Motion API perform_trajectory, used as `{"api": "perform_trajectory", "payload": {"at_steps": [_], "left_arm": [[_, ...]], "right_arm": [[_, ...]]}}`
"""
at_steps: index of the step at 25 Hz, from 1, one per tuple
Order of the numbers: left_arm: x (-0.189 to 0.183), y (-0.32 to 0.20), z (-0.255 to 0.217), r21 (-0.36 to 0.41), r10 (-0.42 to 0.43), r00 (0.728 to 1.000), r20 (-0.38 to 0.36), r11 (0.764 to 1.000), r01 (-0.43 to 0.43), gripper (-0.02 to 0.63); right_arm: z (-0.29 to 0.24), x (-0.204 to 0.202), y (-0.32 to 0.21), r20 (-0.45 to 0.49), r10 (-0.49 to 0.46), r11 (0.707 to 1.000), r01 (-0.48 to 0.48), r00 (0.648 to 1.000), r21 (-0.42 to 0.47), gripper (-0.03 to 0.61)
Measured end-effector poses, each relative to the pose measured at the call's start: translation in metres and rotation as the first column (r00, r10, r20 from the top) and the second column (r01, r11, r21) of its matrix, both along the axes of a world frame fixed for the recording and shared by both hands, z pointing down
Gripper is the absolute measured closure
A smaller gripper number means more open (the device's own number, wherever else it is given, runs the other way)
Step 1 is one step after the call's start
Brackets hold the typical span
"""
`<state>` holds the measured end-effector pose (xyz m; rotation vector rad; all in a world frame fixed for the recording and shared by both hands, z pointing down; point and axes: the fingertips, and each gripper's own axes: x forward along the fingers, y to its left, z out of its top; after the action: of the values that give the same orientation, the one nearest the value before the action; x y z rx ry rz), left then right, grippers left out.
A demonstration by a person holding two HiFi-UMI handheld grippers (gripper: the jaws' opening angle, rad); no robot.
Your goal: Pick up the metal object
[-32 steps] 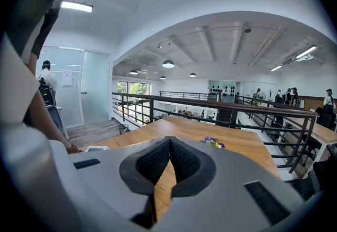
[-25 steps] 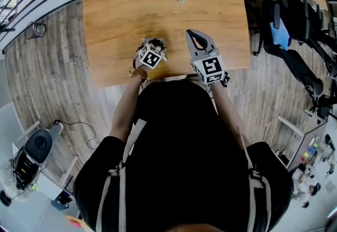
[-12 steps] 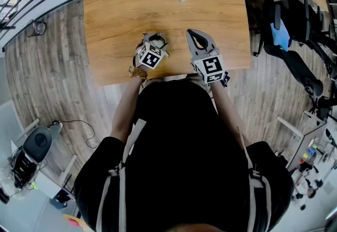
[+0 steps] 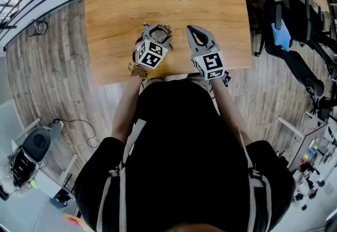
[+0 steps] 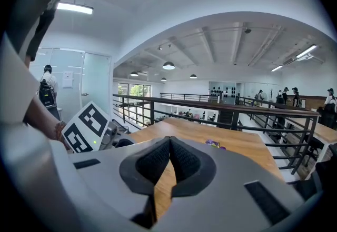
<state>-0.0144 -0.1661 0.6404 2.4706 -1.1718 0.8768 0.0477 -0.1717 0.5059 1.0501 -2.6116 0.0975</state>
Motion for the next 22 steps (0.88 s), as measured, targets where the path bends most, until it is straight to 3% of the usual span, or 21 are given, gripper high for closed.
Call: {"api": "perform_trajectory", "payload": {"at_steps": [10, 15, 22], "left_arm": [[-0.007, -0.019, -0.06, 0.144, -0.039, 0.999, -0.025, 0.989, 0.042, 0.316], [-0.017, -0.026, -0.091, 0.25, -0.08, 0.997, 0.004, 0.965, 0.076, 0.316], [-0.027, -0.031, -0.127, 0.324, -0.128, 0.99, -0.052, 0.936, 0.138, 0.316]], "right_arm": [[-0.022, -0.007, -0.012, 0.021, -0.016, 0.999, 0.015, 1.0, 0.05, 0.578], [-0.034, -0.011, -0.013, 0.03, -0.032, 0.997, 0.03, 0.999, 0.072, 0.578], [-0.054, -0.019, -0.016, 0.054, -0.043, 0.994, 0.038, 0.998, 0.098, 0.578]]}}
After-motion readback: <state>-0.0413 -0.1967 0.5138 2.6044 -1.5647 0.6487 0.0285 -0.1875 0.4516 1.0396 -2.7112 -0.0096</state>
